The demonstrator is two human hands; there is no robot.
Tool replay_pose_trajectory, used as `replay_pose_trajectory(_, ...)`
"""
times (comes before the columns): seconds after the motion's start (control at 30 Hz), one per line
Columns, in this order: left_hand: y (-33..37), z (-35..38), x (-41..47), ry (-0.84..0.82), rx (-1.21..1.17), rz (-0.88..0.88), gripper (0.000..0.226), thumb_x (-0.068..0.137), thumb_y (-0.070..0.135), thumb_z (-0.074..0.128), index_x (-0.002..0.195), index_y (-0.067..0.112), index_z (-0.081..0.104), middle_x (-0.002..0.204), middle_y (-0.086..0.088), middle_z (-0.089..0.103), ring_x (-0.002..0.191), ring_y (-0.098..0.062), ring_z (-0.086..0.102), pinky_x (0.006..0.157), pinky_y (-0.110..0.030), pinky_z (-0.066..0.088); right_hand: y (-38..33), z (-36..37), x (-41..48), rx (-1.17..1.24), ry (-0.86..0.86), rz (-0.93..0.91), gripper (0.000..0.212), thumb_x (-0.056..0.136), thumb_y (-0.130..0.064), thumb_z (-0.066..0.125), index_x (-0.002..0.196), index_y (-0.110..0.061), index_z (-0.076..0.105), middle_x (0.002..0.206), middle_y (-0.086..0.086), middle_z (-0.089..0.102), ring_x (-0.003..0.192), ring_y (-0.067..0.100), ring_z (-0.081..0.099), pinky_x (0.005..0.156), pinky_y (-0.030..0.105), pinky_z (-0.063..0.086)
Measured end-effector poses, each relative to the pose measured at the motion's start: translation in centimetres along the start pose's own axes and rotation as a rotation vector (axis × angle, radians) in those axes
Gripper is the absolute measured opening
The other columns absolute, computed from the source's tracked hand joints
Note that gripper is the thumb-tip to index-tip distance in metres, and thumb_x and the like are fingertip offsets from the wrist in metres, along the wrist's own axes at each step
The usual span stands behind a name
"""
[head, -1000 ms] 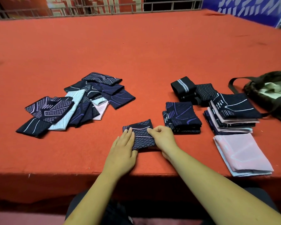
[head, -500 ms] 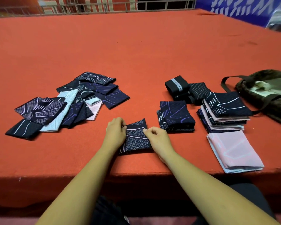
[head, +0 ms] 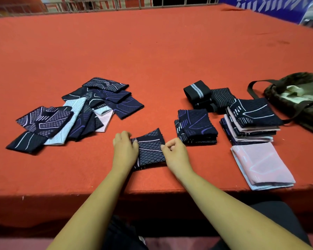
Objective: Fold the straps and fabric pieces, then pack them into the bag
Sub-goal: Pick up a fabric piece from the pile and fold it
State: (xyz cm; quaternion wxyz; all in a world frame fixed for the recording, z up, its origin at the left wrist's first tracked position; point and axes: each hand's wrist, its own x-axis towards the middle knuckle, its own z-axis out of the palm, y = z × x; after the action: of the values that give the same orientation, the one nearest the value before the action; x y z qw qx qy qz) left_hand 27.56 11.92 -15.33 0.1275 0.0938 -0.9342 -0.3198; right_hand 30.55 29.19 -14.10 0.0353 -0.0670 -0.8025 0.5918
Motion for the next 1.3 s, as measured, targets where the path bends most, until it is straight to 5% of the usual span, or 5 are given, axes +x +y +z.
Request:
replay_pose_trajectory(0.2, 2.6, -1.6, -1.6, 0.016, -0.425, -0.224, 0.034, 0.098, 0.032, 0.056, 0.119, 0.006, 0.053, 0.089, -0.001, 0.068, 0.098, -0.03, 0.066, 0.087, -0.04, 0.049, -3.4, -1.0, -0.6, 0.303, -0.056, -0.156, 0.022, 0.091, 0.001, 0.059, 0.092, -0.018, 0.05, 0.091, -0.001, 0.06, 0.081, -0.002, 0.058, 0.08, 0.015, 0.046)
replay_pose_trajectory(0.43, 8.6, -2.5, -1.8, -0.344, -1.217, -0.429, 0.031, 0.096, 0.031, 0.058, 0.103, 0.003, 0.07, 0.106, -0.025, 0.071, 0.088, -0.034, 0.068, 0.08, -0.041, 0.054, -6.1, -4.9, 0.2, 0.674, -0.143, -0.111, 0.022, 0.095, 0.007, 0.051, 0.107, -0.011, 0.053, 0.11, 0.015, 0.068, 0.1, 0.024, 0.065, 0.096, 0.045, 0.05)
replay_pose_trajectory(0.63, 12.4, -1.7, -0.9, -0.434, -1.423, -0.486, 0.031, 0.091, 0.014, 0.062, 0.115, -0.007, 0.065, 0.107, -0.022, 0.069, 0.08, -0.027, 0.069, 0.072, -0.034, 0.061, -6.6, -9.4, 1.6, 0.634, -0.147, -0.065, 0.022, 0.097, 0.006, 0.046, 0.114, -0.002, 0.057, 0.102, 0.014, 0.069, 0.087, 0.019, 0.068, 0.073, 0.03, 0.058)
replay_pose_trajectory(1.03, 16.4, 1.3, 0.8, -0.398, -1.099, -0.186, 0.017, 0.098, 0.01, 0.056, 0.111, 0.005, 0.065, 0.097, -0.012, 0.072, 0.082, -0.021, 0.068, 0.078, -0.036, 0.056, -6.4, -12.2, 7.2, 0.124, 0.191, 0.085, 0.045, 0.1, -0.031, 0.049, 0.058, -0.015, 0.042, 0.058, 0.003, 0.045, 0.056, 0.018, 0.044, 0.053, 0.03, 0.034)
replay_pose_trajectory(1.3, 16.4, 4.6, 3.0, -0.216, -0.756, -0.169, 0.014, 0.094, 0.019, 0.064, 0.105, 0.013, 0.058, 0.087, -0.008, 0.071, 0.076, -0.022, 0.068, 0.079, -0.042, 0.056, -5.4, -13.0, 10.9, -0.415, 0.205, -0.057, 0.042, 0.103, -0.034, 0.042, 0.066, -0.015, 0.034, 0.069, 0.003, 0.045, 0.066, 0.025, 0.042, 0.058, 0.035, 0.025)
